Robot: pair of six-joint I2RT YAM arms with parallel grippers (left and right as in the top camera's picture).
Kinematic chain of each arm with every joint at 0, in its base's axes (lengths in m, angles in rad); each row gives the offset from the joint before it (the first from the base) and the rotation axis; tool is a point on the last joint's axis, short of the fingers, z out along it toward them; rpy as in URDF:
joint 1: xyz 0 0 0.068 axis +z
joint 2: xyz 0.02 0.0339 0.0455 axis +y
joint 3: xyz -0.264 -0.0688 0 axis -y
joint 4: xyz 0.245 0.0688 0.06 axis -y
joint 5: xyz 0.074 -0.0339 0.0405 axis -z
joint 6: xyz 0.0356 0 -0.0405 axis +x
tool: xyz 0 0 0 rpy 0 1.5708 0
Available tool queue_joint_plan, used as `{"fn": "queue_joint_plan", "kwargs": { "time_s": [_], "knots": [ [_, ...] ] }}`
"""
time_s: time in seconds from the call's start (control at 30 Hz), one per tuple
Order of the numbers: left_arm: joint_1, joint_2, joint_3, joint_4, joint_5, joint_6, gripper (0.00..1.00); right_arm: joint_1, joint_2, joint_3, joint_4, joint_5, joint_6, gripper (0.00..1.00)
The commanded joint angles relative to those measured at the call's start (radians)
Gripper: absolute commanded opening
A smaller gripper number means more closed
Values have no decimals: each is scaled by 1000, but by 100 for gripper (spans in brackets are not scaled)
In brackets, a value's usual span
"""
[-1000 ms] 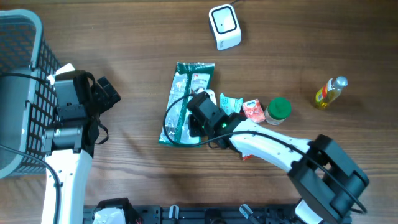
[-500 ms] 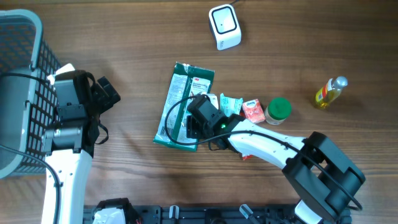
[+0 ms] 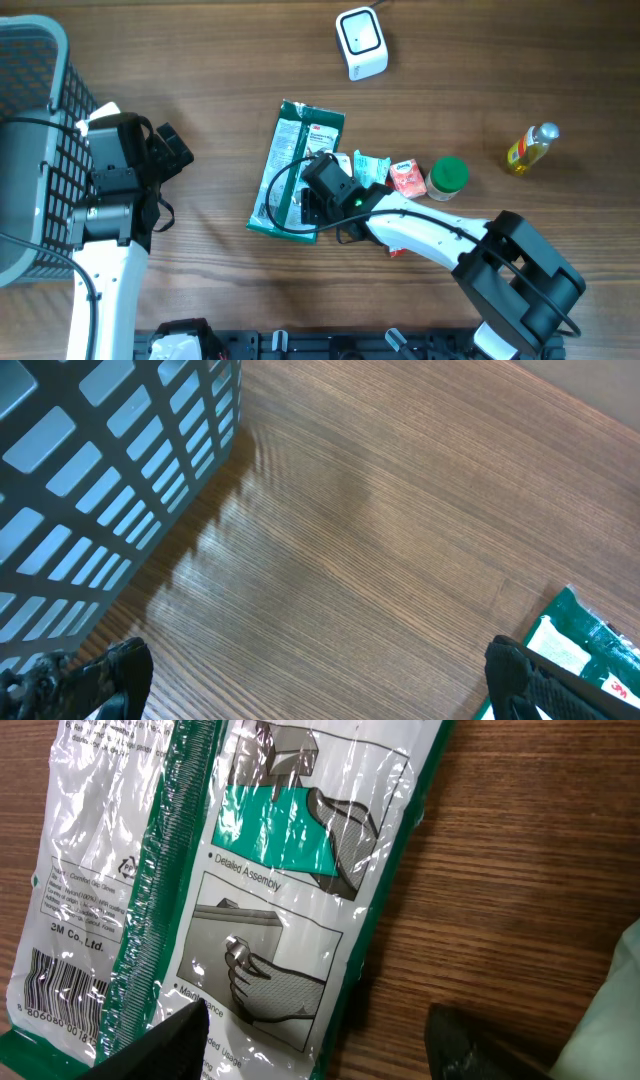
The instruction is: Scan the item barcode
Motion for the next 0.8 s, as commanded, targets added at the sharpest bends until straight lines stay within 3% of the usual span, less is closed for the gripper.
{"fn": "queue_joint_plan", "kwargs": {
  "time_s": [0.0,0.67,0.77],
  "knots": [
    [4,-3,8,3,-12,9,100,6,19,-3,-8,-8,3,70],
    [3,-3,8,16,-11,5,100,6,19,-3,-5,-8,3,71],
    [4,-3,8,45,42,5,100,6,19,-3,-3,-8,3,71]
  ]
}}
